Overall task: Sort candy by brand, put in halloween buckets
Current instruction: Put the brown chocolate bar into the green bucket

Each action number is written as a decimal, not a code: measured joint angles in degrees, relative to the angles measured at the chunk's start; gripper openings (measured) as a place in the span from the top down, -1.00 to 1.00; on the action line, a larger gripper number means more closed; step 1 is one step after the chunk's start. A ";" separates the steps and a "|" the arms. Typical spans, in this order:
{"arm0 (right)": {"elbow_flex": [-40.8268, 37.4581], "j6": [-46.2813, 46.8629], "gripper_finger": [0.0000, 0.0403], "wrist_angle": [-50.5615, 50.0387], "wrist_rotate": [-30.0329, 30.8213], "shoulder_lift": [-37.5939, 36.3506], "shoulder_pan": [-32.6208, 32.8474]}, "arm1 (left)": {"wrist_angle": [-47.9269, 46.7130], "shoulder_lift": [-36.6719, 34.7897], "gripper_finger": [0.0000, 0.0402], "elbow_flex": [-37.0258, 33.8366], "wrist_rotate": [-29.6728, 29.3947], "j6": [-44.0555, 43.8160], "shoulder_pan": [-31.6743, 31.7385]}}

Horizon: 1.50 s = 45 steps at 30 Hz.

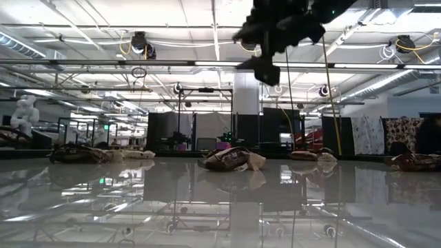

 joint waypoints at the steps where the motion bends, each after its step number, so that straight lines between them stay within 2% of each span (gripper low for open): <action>1: 0.57 1.34 -0.27 -0.60 0.28 0.00 0.96 | -0.16 0.28 1.00 0.00 -0.52 0.90 -0.68; 6: 3.74 6.19 -0.27 -8.36 2.18 0.00 5.77 | -1.23 2.40 0.98 0.00 -3.91 6.12 -3.81; 12: 5.35 9.42 -0.27 -14.47 10.46 0.00 10.99 | -7.58 2.58 0.87 0.00 -10.88 7.38 -4.92; 17: 5.36 11.36 -0.27 -14.56 12.32 0.00 13.22 | -8.44 2.58 0.80 0.00 -11.27 7.12 -4.91; 23: 5.36 10.80 -0.27 -14.62 13.33 0.00 13.77 | -8.44 2.58 0.54 0.00 -7.77 6.97 -3.25; 28: 5.36 9.58 -0.27 -15.99 13.31 0.00 13.61 | -8.73 1.51 0.33 0.00 -10.44 4.25 0.30; 33: 5.36 6.39 -0.27 -22.46 13.28 0.00 13.65 | -10.99 -0.07 0.16 0.02 -14.39 5.87 5.45; 38: 5.36 3.20 -0.27 -35.44 13.45 0.00 13.42 | -10.90 -0.43 0.09 0.04 -19.32 12.37 12.54; 40: 5.36 2.80 -0.27 -42.31 14.15 0.00 13.19 | -10.27 -0.37 0.09 0.04 -23.72 15.10 15.50; 42: 5.36 2.57 -0.27 -49.02 16.45 0.00 12.89 | -8.75 -0.12 0.09 0.04 -28.79 16.26 18.78; 45: 5.36 -0.03 -0.27 -56.67 20.62 0.00 11.94 | -3.48 0.00 0.09 0.04 -29.73 20.78 23.58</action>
